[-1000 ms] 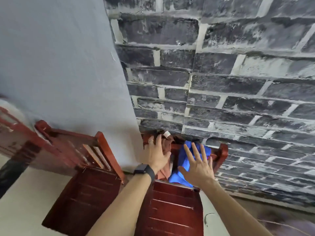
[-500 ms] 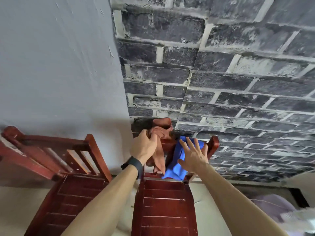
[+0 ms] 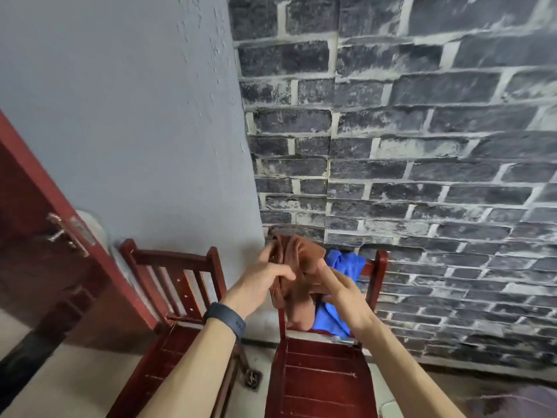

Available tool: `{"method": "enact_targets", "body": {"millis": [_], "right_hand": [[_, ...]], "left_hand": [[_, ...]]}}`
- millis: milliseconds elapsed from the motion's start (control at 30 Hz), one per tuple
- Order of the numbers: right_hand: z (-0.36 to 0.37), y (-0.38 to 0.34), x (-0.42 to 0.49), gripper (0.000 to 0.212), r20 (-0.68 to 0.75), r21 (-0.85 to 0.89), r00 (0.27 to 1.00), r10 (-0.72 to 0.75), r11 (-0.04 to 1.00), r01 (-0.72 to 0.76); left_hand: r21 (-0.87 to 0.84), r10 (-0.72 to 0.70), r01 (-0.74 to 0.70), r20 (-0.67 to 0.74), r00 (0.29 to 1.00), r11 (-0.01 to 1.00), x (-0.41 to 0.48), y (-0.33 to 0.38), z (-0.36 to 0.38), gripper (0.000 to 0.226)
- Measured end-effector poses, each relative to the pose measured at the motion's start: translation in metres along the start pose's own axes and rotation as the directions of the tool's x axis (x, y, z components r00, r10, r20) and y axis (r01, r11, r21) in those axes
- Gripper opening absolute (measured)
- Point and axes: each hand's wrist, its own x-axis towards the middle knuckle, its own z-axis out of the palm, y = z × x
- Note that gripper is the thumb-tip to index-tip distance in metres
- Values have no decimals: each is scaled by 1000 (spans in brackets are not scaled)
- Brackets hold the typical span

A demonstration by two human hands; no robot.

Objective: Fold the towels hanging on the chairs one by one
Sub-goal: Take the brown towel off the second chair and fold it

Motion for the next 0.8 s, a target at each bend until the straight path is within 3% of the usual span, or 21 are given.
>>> {"method": "enact_targets", "body": {"millis": [100,233,400,467,600,667,800], "right_hand": [[-6,-4,-43,43,67,52,998,-6,999,2],[-12,5,-81,61,-70,2,992,-109,994,110],[-20,17,-121,24,-80,150,989,-127,979,138],[-25,25,-133,21,-134,159,982,-136,975,156],[-51,35,-146,22,-283,199,955,-90,968,150],[-61,35,-151,20,-271,199,961,-49,974,106],[-54,25,-156,8,-139,422,990,36,906,26]], "left_hand": [[-19,-25,25,39,999,999,-47,-5,20,61],[-90,-4,8,37,999,996,-97,-10,37,30],[119,23,-20,-24,999,993,-128,-25,35,24],[192,43,-25,-91,995,981,-133,-31,30,20],[3,-26,28,-255,967,1000,-145,-34,7,20],[20,-28,34,-246,969,999,-152,-35,-5,22],[82,-26,49,-258,966,995,-156,-36,-17,20]]}}
